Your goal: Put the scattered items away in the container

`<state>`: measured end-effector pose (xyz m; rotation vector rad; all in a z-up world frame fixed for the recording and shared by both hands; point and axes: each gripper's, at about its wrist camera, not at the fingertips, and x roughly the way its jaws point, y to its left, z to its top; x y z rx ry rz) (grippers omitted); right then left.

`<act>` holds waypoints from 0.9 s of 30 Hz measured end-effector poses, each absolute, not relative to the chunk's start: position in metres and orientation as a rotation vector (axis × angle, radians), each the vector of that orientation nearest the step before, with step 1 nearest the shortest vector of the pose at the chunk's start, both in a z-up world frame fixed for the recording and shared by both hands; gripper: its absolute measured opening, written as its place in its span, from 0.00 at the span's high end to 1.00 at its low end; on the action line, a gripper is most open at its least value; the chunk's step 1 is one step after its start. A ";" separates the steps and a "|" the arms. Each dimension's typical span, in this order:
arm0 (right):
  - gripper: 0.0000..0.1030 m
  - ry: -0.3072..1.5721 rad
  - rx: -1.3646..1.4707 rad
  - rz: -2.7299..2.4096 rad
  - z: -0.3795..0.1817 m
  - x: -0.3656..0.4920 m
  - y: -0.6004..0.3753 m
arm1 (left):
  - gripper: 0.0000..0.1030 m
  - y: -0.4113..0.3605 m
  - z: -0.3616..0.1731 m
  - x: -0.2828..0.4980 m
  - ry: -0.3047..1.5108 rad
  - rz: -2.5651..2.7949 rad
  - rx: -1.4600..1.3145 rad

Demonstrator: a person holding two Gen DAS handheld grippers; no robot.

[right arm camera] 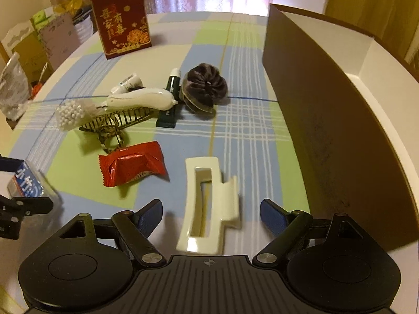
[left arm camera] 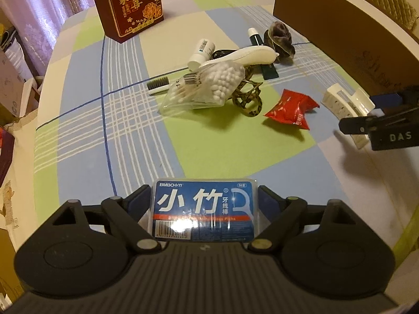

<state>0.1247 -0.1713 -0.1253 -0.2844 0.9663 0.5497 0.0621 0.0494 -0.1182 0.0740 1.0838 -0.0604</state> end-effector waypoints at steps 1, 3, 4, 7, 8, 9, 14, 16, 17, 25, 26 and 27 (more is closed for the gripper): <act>0.44 0.969 -0.296 0.552 -0.128 0.125 -0.169 | 0.19 0.049 -0.118 0.061 1.084 -0.058 0.074; 0.54 0.959 -0.331 0.561 -0.130 0.122 -0.165 | 0.19 0.048 -0.117 0.060 1.087 -0.052 0.075; 0.57 0.950 -0.345 0.570 -0.129 0.119 -0.165 | 0.19 0.048 -0.117 0.059 1.089 -0.049 0.080; 0.57 0.971 -0.341 0.611 -0.125 0.113 -0.167 | 0.20 0.044 -0.113 0.054 1.088 -0.050 0.100; 0.57 0.976 -0.339 0.617 -0.123 0.111 -0.168 | 0.20 0.043 -0.111 0.053 1.088 -0.053 0.103; 0.57 0.982 -0.333 0.626 -0.120 0.109 -0.170 | 0.20 0.042 -0.109 0.051 1.087 -0.054 0.106; 0.57 0.985 -0.260 0.683 -0.097 0.102 -0.187 | 0.20 0.031 -0.089 0.045 1.050 -0.070 0.102; 0.57 0.982 -0.232 0.700 -0.087 0.101 -0.193 | 0.20 0.024 -0.078 0.043 1.030 -0.072 0.109; 0.57 0.976 -0.225 0.707 -0.082 0.099 -0.197 | 0.20 0.021 -0.073 0.042 1.017 -0.074 0.109; 0.57 0.901 -0.172 0.754 -0.036 0.093 -0.226 | 0.20 -0.018 -0.022 0.042 0.895 -0.123 0.086; 0.57 0.888 -0.163 0.757 -0.030 0.094 -0.232 | 0.20 -0.024 -0.017 0.044 0.882 -0.131 0.083; 0.57 0.874 -0.155 0.757 -0.024 0.095 -0.237 | 0.20 -0.031 -0.011 0.046 0.871 -0.137 0.082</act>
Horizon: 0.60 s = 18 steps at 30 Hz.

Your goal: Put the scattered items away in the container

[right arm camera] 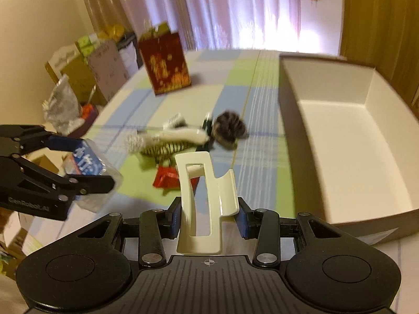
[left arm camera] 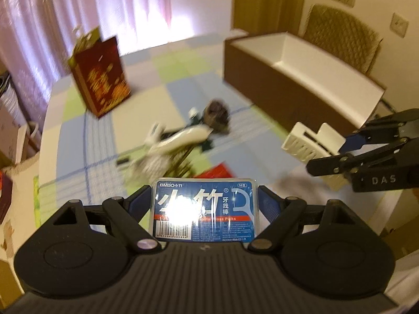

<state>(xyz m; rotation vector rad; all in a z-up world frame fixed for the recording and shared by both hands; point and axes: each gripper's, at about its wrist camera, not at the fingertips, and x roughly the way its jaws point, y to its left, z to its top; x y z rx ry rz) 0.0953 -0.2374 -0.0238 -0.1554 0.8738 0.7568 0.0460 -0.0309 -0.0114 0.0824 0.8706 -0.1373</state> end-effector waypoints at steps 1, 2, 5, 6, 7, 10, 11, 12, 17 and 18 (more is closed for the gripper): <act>0.57 0.859 -0.152 0.755 -0.018 0.097 -0.243 | 0.20 -0.039 -0.006 0.048 0.856 -0.144 0.083; 0.57 0.845 -0.151 0.750 -0.013 0.099 -0.249 | 0.20 -0.046 -0.001 0.050 0.841 -0.152 0.082; 0.57 0.812 -0.137 0.727 0.000 0.108 -0.273 | 0.20 -0.071 0.014 0.058 0.795 -0.185 0.075; 0.57 0.804 -0.132 0.717 0.004 0.112 -0.281 | 0.20 -0.079 0.018 0.061 0.783 -0.195 0.072; 0.57 0.796 -0.128 0.705 0.007 0.116 -0.290 | 0.20 -0.088 0.022 0.065 0.771 -0.206 0.070; 0.57 0.777 -0.115 0.666 0.015 0.130 -0.314 | 0.20 -0.115 0.031 0.077 0.739 -0.242 0.056; 0.57 0.772 -0.111 0.652 0.017 0.136 -0.323 | 0.20 -0.123 0.034 0.081 0.730 -0.252 0.051; 0.57 0.768 -0.106 0.639 0.018 0.141 -0.332 | 0.20 -0.132 0.036 0.086 0.721 -0.263 0.048; 0.57 0.766 -0.080 0.603 0.021 0.170 -0.372 | 0.20 -0.175 0.039 0.112 0.705 -0.312 0.051; 0.57 0.769 -0.077 0.602 0.020 0.175 -0.378 | 0.20 -0.183 0.038 0.117 0.708 -0.317 0.052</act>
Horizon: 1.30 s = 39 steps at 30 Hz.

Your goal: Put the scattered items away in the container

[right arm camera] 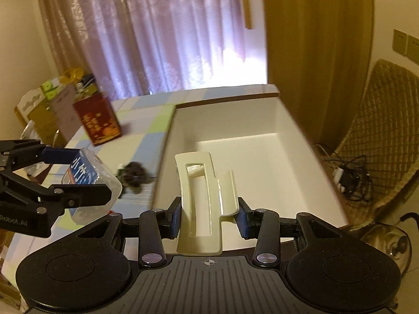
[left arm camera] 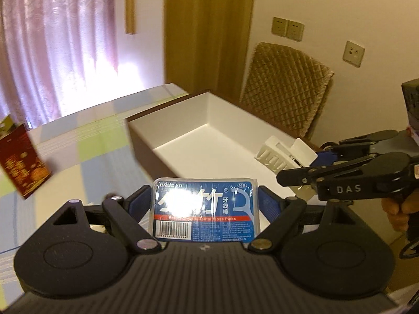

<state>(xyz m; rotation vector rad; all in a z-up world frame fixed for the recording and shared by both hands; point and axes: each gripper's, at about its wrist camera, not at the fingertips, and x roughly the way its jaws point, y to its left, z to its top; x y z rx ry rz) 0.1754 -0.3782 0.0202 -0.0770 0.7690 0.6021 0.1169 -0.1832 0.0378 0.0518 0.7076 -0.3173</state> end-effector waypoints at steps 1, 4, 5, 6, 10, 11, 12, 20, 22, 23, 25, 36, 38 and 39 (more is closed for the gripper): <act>0.57 0.773 -0.076 0.604 0.019 0.181 -0.383 | 0.20 -0.189 0.036 0.122 0.712 -0.319 0.052; 0.57 0.784 -0.094 0.627 0.012 0.198 -0.394 | 0.20 -0.207 0.030 0.140 0.728 -0.324 0.047; 0.57 0.788 -0.106 0.635 0.010 0.204 -0.397 | 0.20 -0.212 0.027 0.145 0.735 -0.324 0.041; 0.57 0.792 -0.116 0.642 0.007 0.210 -0.400 | 0.20 -0.217 0.025 0.152 0.744 -0.321 0.036; 0.57 0.812 -0.167 0.661 -0.005 0.233 -0.409 | 0.20 -0.230 0.013 0.177 0.794 -0.285 0.025; 0.57 0.817 -0.181 0.670 -0.009 0.238 -0.410 | 0.20 -0.233 0.011 0.183 0.810 -0.278 0.016; 0.57 0.825 -0.194 0.678 -0.012 0.244 -0.411 | 0.20 -0.233 0.008 0.187 0.821 -0.272 0.007; 0.57 0.907 -0.347 0.766 -0.044 0.265 -0.403 | 0.20 -0.249 -0.021 0.226 0.955 -0.214 -0.016; 0.57 0.931 -0.383 0.786 -0.050 0.269 -0.401 | 0.20 -0.255 -0.030 0.232 0.990 -0.211 -0.009; 0.57 0.944 -0.403 0.794 -0.053 0.272 -0.401 | 0.20 -0.258 -0.034 0.234 1.003 -0.208 -0.003; 0.57 0.966 -0.440 0.808 -0.058 0.276 -0.400 | 0.20 -0.263 -0.042 0.238 1.029 -0.207 0.019; 0.57 1.048 -0.533 0.899 -0.073 0.283 -0.395 | 0.19 -0.275 -0.066 0.253 1.116 -0.189 0.158; 0.57 1.061 -0.549 0.909 -0.076 0.285 -0.393 | 0.19 -0.277 -0.067 0.254 1.127 -0.184 0.194; 0.57 1.064 -0.559 0.912 -0.077 0.285 -0.392 | 0.19 -0.278 -0.068 0.255 1.133 -0.182 0.208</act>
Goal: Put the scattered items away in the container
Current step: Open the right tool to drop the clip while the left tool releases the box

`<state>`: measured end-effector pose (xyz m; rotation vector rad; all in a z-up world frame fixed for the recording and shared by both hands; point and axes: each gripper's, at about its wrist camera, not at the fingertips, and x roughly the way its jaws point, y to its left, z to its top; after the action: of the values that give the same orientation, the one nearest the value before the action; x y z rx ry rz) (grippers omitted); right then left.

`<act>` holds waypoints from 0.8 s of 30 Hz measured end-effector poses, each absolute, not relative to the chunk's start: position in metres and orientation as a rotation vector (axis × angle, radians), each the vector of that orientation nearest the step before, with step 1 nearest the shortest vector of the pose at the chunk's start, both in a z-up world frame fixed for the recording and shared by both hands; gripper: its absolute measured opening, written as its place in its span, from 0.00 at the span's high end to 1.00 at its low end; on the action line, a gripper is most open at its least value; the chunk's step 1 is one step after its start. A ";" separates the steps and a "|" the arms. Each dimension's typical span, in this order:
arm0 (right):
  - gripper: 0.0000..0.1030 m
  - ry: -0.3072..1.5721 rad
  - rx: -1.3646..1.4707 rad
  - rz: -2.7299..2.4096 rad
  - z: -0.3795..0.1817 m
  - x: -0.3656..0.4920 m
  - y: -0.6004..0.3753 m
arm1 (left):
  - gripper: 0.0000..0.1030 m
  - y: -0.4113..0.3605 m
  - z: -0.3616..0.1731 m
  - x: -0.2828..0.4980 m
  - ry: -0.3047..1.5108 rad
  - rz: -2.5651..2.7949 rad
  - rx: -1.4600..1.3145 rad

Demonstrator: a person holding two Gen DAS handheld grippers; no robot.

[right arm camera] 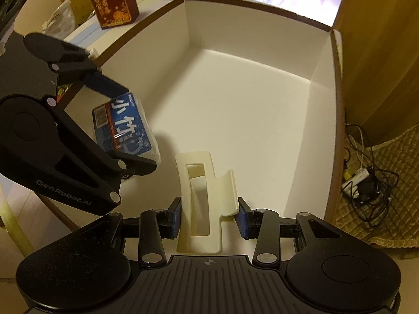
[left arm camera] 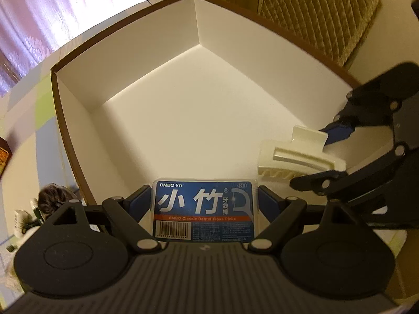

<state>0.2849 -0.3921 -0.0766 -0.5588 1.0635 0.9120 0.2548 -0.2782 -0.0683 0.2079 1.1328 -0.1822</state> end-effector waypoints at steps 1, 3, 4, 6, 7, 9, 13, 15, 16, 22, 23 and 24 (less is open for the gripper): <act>0.57 1.066 -0.566 0.914 -0.077 0.285 -0.391 | 0.19 -0.279 -0.070 0.256 1.139 -0.183 0.224; 0.57 1.072 -0.576 0.916 -0.080 0.286 -0.390 | 0.19 -0.283 -0.072 0.257 1.148 -0.181 0.253; 0.57 1.078 -0.577 0.918 -0.081 0.286 -0.390 | 0.19 -0.284 -0.073 0.257 1.152 -0.178 0.266; 0.55 1.084 -0.576 0.920 -0.081 0.289 -0.390 | 0.19 -0.285 -0.074 0.259 1.158 -0.176 0.278; 0.50 1.086 -0.576 0.926 -0.081 0.289 -0.389 | 0.19 -0.286 -0.075 0.261 1.160 -0.172 0.280; 0.46 1.079 -0.576 0.928 -0.080 0.288 -0.390 | 0.17 -0.286 -0.076 0.264 1.164 -0.163 0.289; 0.31 1.068 -0.544 0.948 -0.076 0.287 -0.391 | 0.12 -0.283 -0.074 0.267 1.166 -0.154 0.289; 0.30 1.053 -0.553 0.941 -0.074 0.285 -0.390 | 0.11 -0.281 -0.073 0.268 1.167 -0.156 0.275; 0.30 1.052 -0.551 0.940 -0.072 0.284 -0.389 | 0.11 -0.280 -0.072 0.268 1.166 -0.156 0.272; 0.29 1.038 -0.534 0.936 -0.071 0.281 -0.392 | 0.05 -0.280 -0.066 0.265 1.149 -0.140 0.279; 0.28 1.034 -0.529 0.935 -0.070 0.281 -0.393 | 0.05 -0.280 -0.065 0.265 1.147 -0.140 0.274; 0.28 1.030 -0.524 0.935 -0.068 0.280 -0.393 | 0.05 -0.279 -0.064 0.265 1.145 -0.139 0.270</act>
<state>0.2803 -0.3930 -0.0683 -0.5244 1.0300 0.9349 0.2646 -0.2789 -0.0639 0.2701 1.1452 -0.1389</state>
